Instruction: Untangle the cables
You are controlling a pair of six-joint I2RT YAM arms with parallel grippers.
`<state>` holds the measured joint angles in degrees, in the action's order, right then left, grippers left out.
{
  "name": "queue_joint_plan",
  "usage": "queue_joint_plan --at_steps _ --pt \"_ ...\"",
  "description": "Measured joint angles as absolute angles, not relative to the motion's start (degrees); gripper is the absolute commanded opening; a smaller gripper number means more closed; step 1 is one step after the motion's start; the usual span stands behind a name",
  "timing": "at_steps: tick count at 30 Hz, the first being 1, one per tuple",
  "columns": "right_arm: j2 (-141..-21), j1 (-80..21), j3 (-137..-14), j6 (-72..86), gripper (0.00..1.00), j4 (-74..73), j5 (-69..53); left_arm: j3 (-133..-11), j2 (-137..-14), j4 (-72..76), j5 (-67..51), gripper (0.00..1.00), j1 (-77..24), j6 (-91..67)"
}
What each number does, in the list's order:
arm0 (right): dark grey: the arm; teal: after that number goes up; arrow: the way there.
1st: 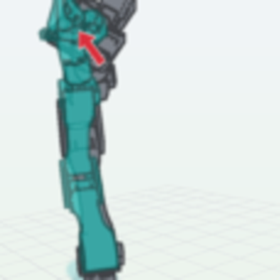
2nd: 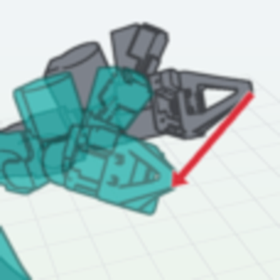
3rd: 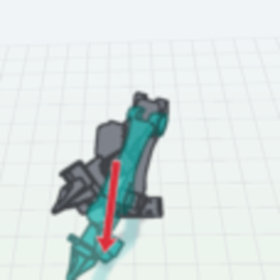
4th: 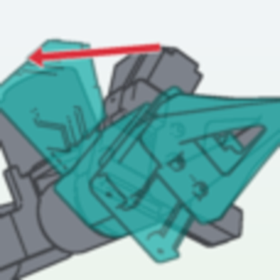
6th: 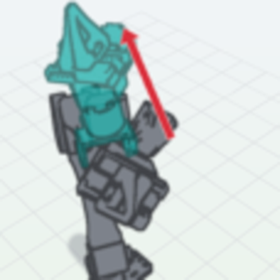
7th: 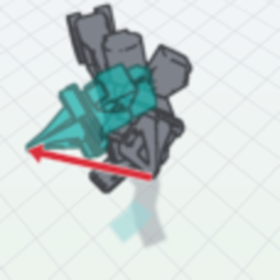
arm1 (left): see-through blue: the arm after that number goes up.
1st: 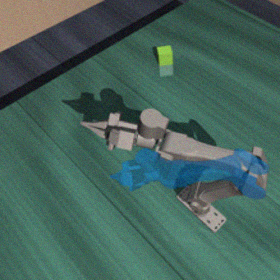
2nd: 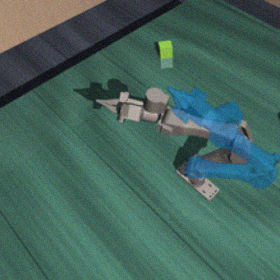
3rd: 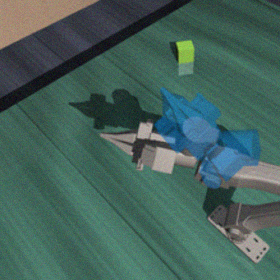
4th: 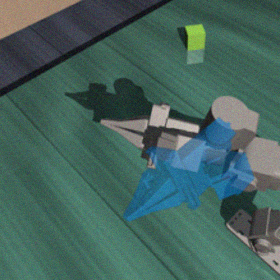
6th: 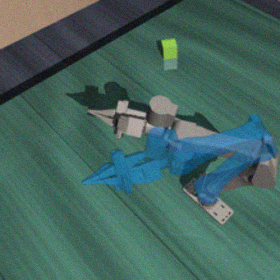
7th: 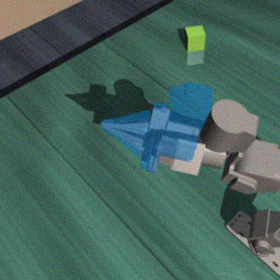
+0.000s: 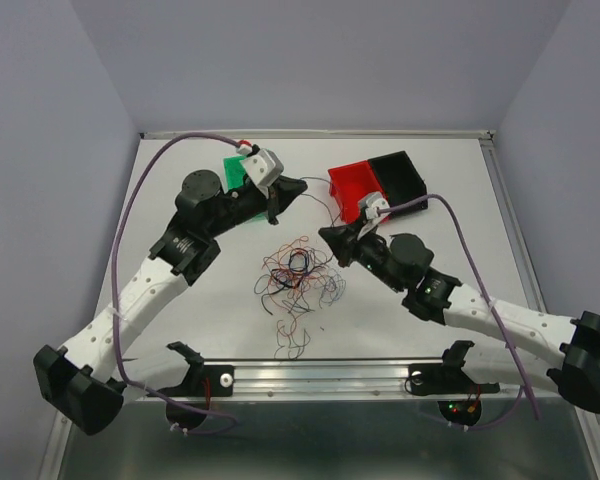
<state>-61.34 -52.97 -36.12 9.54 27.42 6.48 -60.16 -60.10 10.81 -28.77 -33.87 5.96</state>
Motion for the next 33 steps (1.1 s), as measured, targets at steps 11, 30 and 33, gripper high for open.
queue_joint_plan --at_steps 11,30,33 --pt "-73.9 -39.4 -58.2 13.3 0.01 13.4 20.0 -74.7 -91.0 13.3 -32.0 0.00 -23.0 -3.0" --pt "-90.7 -24.5 -85.1 17.6 0.01 2.0 12.9 -84.5 -107.1 14.7 -39.2 0.64 -20.4 -4.2" --pt "-93.2 -24.7 -87.9 17.5 0.01 0.7 12.6 -80.5 -104.2 15.9 -38.3 0.71 -19.8 -3.9"
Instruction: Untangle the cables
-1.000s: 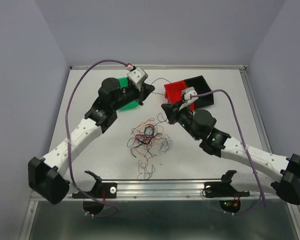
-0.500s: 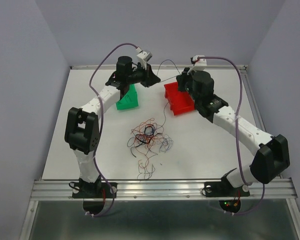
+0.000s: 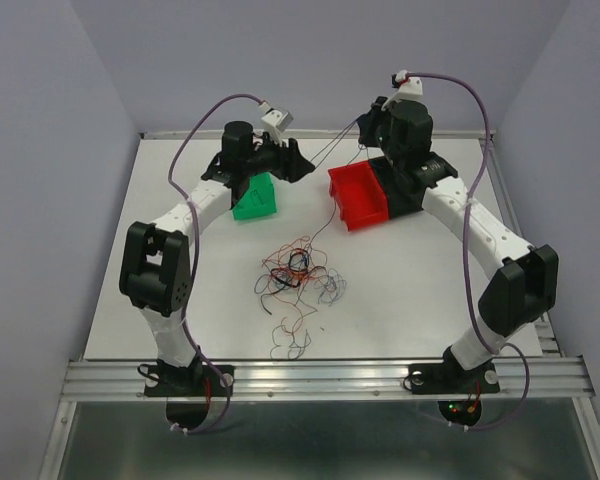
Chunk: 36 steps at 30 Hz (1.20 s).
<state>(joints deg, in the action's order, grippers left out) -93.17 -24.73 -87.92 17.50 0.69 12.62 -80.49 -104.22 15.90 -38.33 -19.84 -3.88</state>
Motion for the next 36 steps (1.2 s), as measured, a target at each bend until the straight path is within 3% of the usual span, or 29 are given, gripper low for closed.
queue_joint_plan --at_steps 4,10,22,36 --pt "-94.2 -24.8 -89.9 17.5 0.01 -0.7 12.4 -77.2 -99.8 16.7 -38.4 0.90 -18.0 -3.5" --pt "-93.2 -23.9 -92.4 18.3 0.01 0.5 11.8 -72.5 -93.1 17.5 -39.4 0.97 -15.7 -2.2" --pt "-81.6 -22.5 -94.6 19.0 0.00 4.2 11.0 -66.6 -91.1 18.3 -45.6 0.98 -14.9 -1.7" --pt "-88.9 -22.5 -100.3 15.2 0.01 5.5 15.8 -66.0 -91.0 20.5 -49.0 0.98 -14.9 -1.3"
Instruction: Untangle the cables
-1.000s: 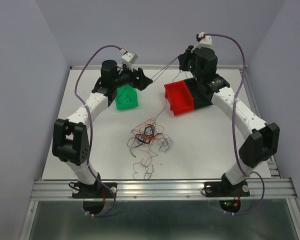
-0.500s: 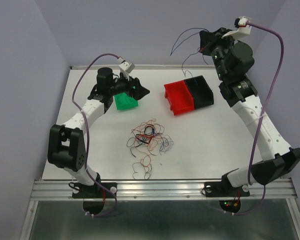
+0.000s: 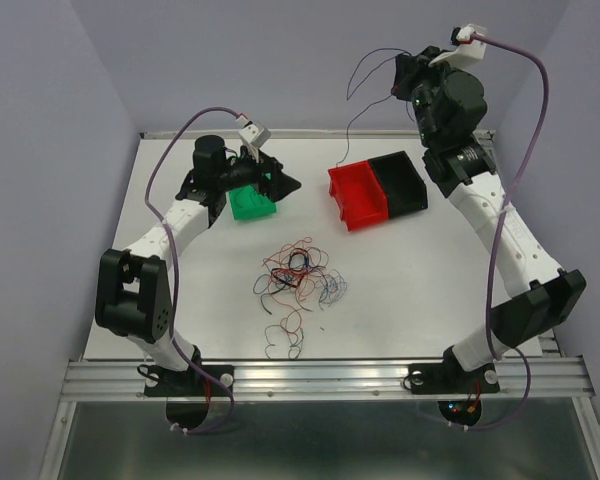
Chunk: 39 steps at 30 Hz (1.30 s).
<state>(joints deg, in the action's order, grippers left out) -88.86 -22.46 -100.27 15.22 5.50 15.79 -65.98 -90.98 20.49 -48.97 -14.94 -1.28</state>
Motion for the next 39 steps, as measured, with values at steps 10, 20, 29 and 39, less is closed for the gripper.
queue_joint_plan --at_steps 10,20,29,39 --pt "-90.4 -22.5 -87.1 15.9 0.00 14.3 16.6 -64.1 -89.9 21.7 -44.7 0.98 -14.9 -1.3" --pt "-94.4 -22.5 -73.1 16.3 0.01 22.2 19.4 -64.1 -89.6 22.4 -43.2 0.98 -14.9 -1.3" --pt "-99.2 -22.5 -66.6 20.1 0.01 24.5 25.8 -64.1 -89.6 22.5 -42.1 0.98 -14.9 -1.3" --pt "-109.2 -22.6 -69.2 24.6 0.01 18.3 28.1 -64.1 -89.6 22.5 -41.3 0.98 -14.9 -1.3"
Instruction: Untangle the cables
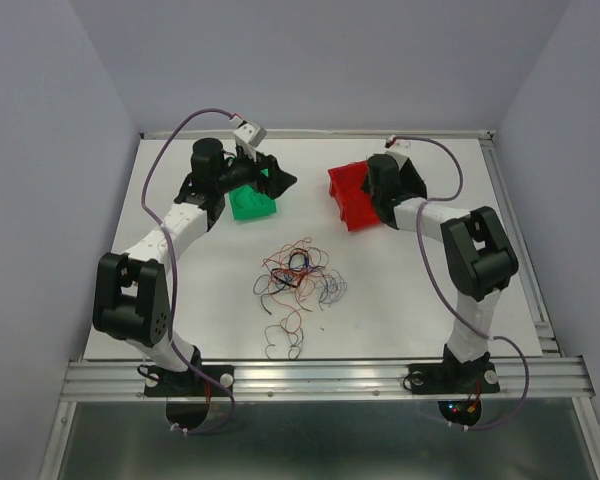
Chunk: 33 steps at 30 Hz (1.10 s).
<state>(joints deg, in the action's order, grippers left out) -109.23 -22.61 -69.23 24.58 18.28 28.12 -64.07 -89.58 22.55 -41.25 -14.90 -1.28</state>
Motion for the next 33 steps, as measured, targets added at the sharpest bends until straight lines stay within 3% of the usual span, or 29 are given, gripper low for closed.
queue_joint_plan --at_steps 25,33 --pt "-125.8 -25.6 -85.0 24.2 0.01 3.2 30.5 -64.1 -89.6 22.3 -40.9 0.98 -14.9 -1.1" --pt "-124.9 -26.2 -87.8 22.9 0.27 0.1 29.9 -64.1 -89.6 22.3 -40.6 0.98 -14.9 -1.0"
